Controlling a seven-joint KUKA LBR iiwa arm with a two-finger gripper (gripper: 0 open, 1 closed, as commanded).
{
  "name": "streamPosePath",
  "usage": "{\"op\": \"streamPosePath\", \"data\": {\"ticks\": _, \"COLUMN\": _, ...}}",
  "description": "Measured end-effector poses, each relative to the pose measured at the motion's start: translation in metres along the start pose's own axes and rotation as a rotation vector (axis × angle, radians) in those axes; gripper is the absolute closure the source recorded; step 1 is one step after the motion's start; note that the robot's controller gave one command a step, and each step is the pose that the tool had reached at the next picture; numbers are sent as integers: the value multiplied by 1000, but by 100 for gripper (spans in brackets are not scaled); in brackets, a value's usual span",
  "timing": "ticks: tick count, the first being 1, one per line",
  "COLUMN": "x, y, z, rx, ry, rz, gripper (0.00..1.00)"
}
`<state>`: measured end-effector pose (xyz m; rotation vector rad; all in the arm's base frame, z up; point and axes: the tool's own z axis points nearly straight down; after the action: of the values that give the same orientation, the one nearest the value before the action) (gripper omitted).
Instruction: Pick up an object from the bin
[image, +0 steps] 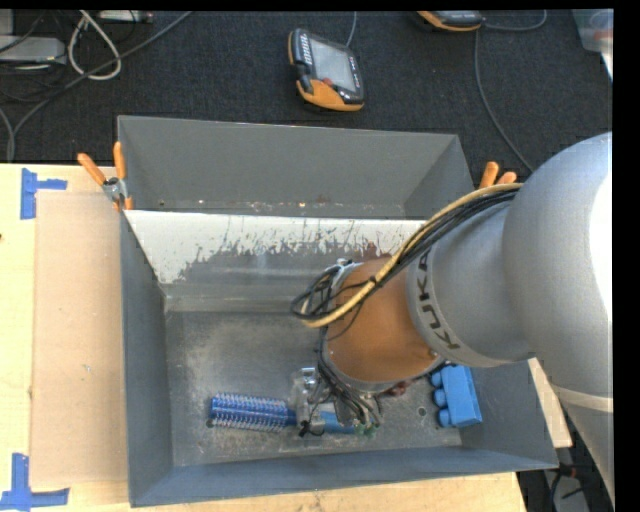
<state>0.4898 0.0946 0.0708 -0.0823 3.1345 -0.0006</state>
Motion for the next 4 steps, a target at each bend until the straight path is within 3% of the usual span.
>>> {"op": "streamPosePath", "data": {"ticks": 1, "x": 0, "y": 0, "z": 0, "rx": 0, "ry": 0, "rz": 1, "gripper": 100}}
{"op": "streamPosePath", "data": {"ticks": 2, "x": -3, "y": 1, "z": -39, "rx": -1, "ry": -1, "rz": -5, "gripper": 100}}
{"op": "streamPosePath", "data": {"ticks": 3, "x": -8, "y": 4, "z": -52, "rx": -1, "ry": 3, "rz": -1, "gripper": 100}}
{"op": "streamPosePath", "data": {"ticks": 4, "x": -8, "y": -24, "z": -6, "rx": -1, "ry": 6, "rz": -142, "gripper": 100}}
